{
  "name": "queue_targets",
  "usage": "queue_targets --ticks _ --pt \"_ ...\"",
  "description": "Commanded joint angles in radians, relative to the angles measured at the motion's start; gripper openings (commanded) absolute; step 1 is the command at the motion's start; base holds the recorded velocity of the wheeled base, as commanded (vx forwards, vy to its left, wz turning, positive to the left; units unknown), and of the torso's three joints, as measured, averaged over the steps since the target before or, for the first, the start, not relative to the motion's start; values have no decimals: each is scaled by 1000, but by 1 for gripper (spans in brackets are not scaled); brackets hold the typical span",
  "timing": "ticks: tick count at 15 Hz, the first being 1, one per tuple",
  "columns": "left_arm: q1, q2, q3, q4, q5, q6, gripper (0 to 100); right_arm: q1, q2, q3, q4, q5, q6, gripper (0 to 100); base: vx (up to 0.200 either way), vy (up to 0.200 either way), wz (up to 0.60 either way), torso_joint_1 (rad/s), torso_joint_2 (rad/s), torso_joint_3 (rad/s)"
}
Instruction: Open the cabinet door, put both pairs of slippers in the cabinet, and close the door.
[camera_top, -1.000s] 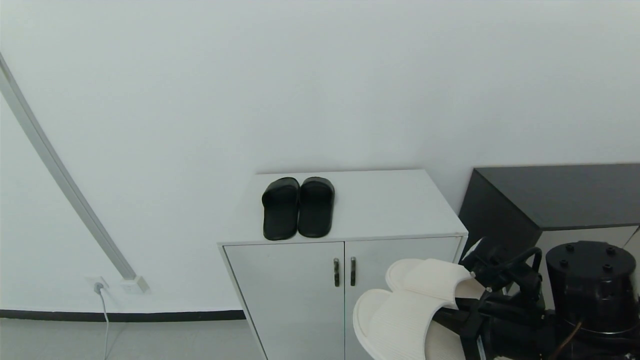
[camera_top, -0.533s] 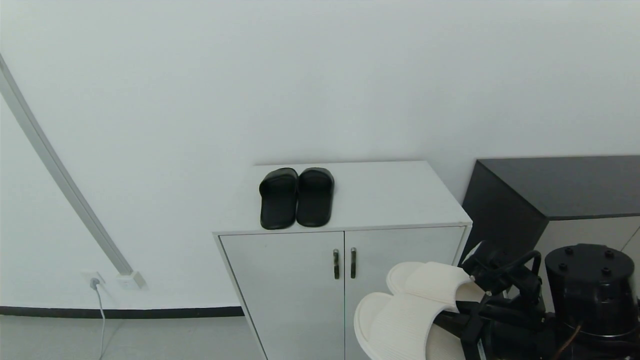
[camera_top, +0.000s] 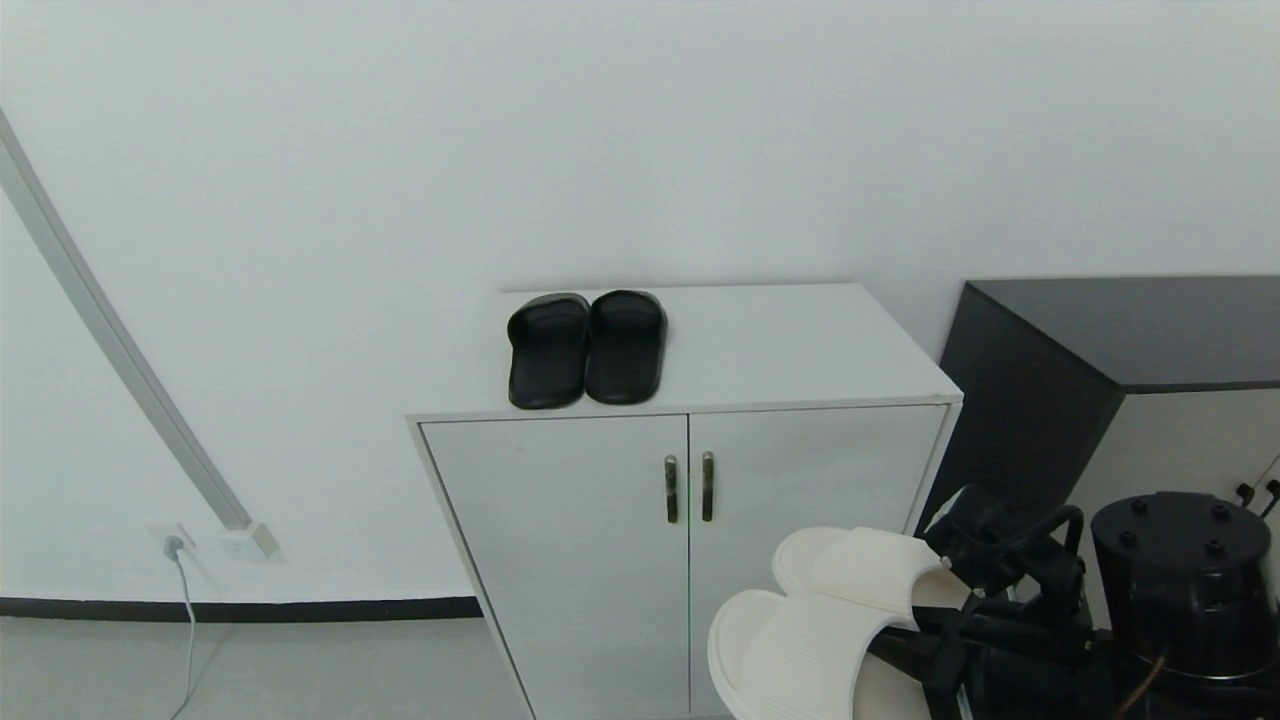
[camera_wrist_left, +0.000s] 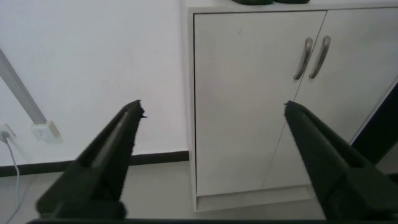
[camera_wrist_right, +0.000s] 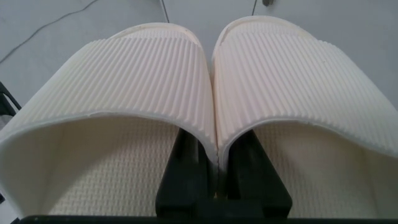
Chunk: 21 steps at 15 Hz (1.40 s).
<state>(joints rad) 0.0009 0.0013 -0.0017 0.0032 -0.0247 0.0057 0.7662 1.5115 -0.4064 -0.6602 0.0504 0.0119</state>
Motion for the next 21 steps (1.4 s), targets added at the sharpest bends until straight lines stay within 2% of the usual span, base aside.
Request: queue_targets --ticks 1,11,20,21 --pt "1 0 0 0 0 0 100 2 -1 6 -1 0 -10 0 0 0 0 -212 554 325" --pt "1 0 0 0 0 2 100 5 -2 17 -19 2 -24 0 0 0 0 -187 510 318" --pt "1 2 -1 1 3 -1 100 24 -8 32 -25 3 -24 0 0 0 0 -120 462 338" --pt "1 0 -3 0 22 5 100 25 -11 29 -30 2 -24 0 0 0 0 -61 432 378"
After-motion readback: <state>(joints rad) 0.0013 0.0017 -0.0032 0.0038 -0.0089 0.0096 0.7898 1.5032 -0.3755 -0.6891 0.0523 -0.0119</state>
